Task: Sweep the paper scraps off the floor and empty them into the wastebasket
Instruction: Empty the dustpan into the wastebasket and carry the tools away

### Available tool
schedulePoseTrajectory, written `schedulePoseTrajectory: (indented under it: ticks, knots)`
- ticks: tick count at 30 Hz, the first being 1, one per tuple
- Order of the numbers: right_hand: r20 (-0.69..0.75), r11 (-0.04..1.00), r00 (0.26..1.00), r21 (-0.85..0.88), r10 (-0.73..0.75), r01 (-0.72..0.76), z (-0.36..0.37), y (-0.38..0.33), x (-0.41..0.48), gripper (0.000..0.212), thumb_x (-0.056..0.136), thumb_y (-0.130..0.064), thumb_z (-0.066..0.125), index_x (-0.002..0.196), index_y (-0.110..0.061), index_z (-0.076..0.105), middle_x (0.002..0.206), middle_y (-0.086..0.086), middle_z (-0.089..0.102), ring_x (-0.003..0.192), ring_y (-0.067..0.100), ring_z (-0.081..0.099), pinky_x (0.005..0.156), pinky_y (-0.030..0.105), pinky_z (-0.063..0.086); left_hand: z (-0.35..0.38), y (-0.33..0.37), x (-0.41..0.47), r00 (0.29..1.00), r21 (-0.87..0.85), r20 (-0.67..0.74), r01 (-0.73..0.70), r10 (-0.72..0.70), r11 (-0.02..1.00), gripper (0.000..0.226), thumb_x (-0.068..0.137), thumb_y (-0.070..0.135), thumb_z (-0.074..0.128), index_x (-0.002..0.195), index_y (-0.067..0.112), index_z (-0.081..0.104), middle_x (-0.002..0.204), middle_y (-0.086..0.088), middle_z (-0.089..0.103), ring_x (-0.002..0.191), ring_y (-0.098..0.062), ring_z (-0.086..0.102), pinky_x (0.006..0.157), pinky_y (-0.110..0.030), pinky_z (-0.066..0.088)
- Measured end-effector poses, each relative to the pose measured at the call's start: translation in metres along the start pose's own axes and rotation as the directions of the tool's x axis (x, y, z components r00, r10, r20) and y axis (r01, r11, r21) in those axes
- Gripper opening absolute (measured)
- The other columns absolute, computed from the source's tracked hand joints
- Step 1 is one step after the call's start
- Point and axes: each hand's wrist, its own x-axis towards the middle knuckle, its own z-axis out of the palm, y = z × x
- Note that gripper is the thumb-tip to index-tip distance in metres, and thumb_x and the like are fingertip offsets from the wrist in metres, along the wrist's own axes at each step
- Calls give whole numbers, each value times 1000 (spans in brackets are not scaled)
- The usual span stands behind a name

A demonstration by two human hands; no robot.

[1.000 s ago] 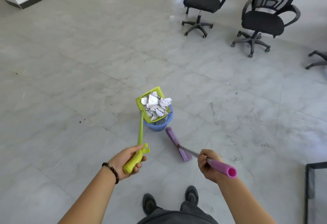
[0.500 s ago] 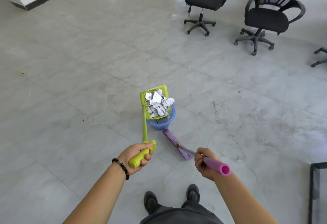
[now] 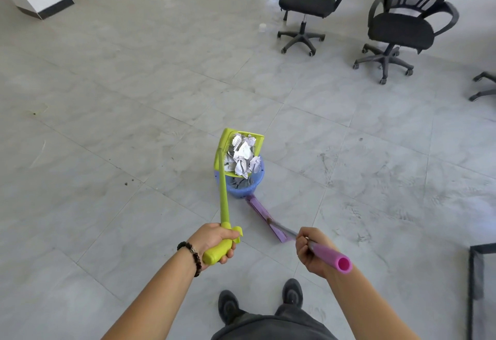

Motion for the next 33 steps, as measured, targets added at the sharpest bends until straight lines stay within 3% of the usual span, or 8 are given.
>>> schedulePoseTrajectory:
  ticks: [11,20,26,33]
  knots:
    - [1,1000,1000,-16,-4,4,2,2,-3,14,86,-4,48,74,-9,51,50,0,47,32,7,44,30,15,42,-14,-3,-25,999,-80,11,-48,49,996,15,92,9,63,105,1,62,68,-9,55,45,-15,51,33,-19,35]
    - [6,998,1000,-55,-6,6,7,7,3,13,88,-6,47,76,-10,48,49,0,46,32,7,44,30,15,41,-28,-2,-23,997,-110,-40,-72,68,991,12,92,8,62,103,1,63,68,-9,55,45,-17,51,34,-19,34]
    - [-4,996,1000,-90,6,-7,3,12,4,14,86,-5,46,74,-11,47,50,0,45,32,7,43,30,15,40,-15,-15,4,995,-8,-95,-9,8,1000,5,91,4,62,92,-1,61,67,-13,51,40,-19,50,35,-19,35]
    - [-21,997,1000,-80,5,-7,-10,9,6,11,84,-5,48,75,-11,48,52,0,46,33,8,43,31,15,40,-15,-34,22,991,260,-128,81,-48,962,6,90,0,61,87,0,57,65,-15,51,40,-22,51,38,-21,36]
